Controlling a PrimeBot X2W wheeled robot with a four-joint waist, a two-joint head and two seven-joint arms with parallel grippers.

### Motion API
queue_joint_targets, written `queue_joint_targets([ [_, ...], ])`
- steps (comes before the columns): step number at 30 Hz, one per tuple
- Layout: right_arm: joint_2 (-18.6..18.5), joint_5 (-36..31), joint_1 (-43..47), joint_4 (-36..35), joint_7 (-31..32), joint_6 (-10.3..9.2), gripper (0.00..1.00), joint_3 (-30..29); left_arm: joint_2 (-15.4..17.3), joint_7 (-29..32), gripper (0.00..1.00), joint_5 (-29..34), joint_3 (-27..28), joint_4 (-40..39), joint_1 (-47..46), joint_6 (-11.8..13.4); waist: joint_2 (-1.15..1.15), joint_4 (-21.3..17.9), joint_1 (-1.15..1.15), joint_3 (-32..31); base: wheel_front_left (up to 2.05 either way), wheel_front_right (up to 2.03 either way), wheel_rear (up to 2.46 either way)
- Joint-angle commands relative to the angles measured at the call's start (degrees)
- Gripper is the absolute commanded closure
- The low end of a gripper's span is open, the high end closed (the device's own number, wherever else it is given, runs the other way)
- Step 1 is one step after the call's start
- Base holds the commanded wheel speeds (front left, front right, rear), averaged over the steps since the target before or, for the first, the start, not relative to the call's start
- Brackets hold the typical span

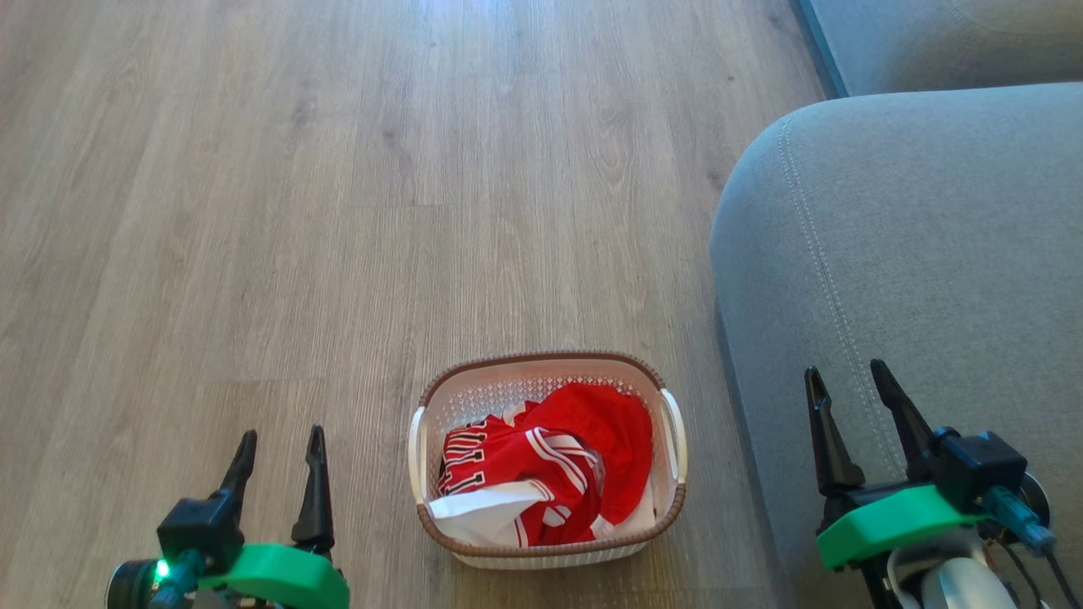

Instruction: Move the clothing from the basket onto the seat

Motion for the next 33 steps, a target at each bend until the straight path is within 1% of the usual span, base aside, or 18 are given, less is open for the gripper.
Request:
queue_joint_targets([
  [1,0.02,-0.37,-1.10,-2.13,-0.37,0.00,0.00,0.92,0.61,-0.79,0.00,-0.15,2.18,-1.54,-1.65,0.04,0.00,0.02,0.00,0.03,0.00,0.00,0.00],
  [9,0.02,-0.40,-1.38,-2.32,-0.37,0.00,0.00,0.85,0.61,-0.79,0.00,0.03,2.19,-1.75,-1.86,0.00,0.00,0.08,0.00,0.77,0.00,0.00,0.00],
  [14,0.02,-0.48,-1.85,-2.80,-0.37,0.00,0.00,0.54,0.61,-0.79,0.00,0.70,1.29,-1.17,-2.67,-0.58,0.00,0.23,0.00,2.40,0.00,0.00,0.00],
  [24,0.02,-0.97,-5.80,-5.28,-0.37,0.00,0.00,-0.26,0.61,-0.79,0.00,3.15,-1.70,2.12,-9.05,-2.06,0.00,-0.55,0.00,10.63,0.00,0.00,0.00],
  [29,0.02,-1.31,-9.10,-6.39,-0.37,0.00,0.00,0.19,0.61,-0.79,0.00,4.34,-4.02,6.48,-13.91,-2.95,0.00,-1.62,0.00,15.98,0.00,0.00,0.00],
  [33,0.02,-1.20,-12.41,-7.26,-0.37,0.00,0.00,0.92,0.76,-0.79,0.00,6.49,-6.09,10.86,-18.04,-3.96,0.00,-2.99,0.00,20.44,0.00,0.00,0.00],
])
